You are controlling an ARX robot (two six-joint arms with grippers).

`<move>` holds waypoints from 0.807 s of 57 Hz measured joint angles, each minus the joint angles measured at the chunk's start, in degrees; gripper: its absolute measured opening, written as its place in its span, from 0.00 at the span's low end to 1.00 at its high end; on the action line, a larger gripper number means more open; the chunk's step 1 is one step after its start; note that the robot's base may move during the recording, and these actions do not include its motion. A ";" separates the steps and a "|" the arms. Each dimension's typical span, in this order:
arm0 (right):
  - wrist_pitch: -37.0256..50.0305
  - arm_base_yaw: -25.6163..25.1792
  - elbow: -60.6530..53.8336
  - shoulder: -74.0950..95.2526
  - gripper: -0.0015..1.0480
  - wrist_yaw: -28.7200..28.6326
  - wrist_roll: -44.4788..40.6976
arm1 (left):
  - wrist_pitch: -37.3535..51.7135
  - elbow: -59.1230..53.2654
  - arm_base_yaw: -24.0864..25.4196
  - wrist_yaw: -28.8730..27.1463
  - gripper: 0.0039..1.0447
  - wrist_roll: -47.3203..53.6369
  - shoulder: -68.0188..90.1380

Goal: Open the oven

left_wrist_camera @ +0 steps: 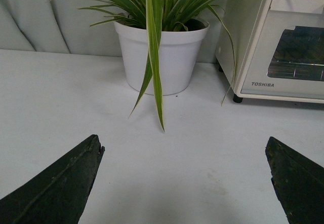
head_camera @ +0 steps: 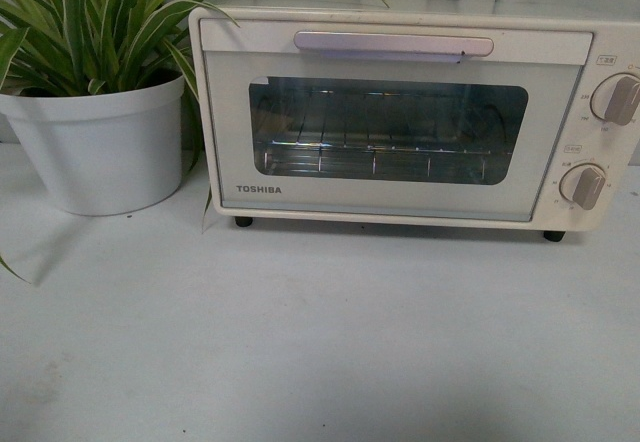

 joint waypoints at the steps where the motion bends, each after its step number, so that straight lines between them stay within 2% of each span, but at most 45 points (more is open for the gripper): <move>1: 0.00 0.00 0.00 0.00 0.91 0.00 0.02 | 0.00 0.00 0.00 0.00 0.94 0.00 0.00; 46: 0.00 0.00 0.00 0.00 0.91 0.00 0.02 | 0.00 0.00 0.00 0.00 0.94 0.02 0.00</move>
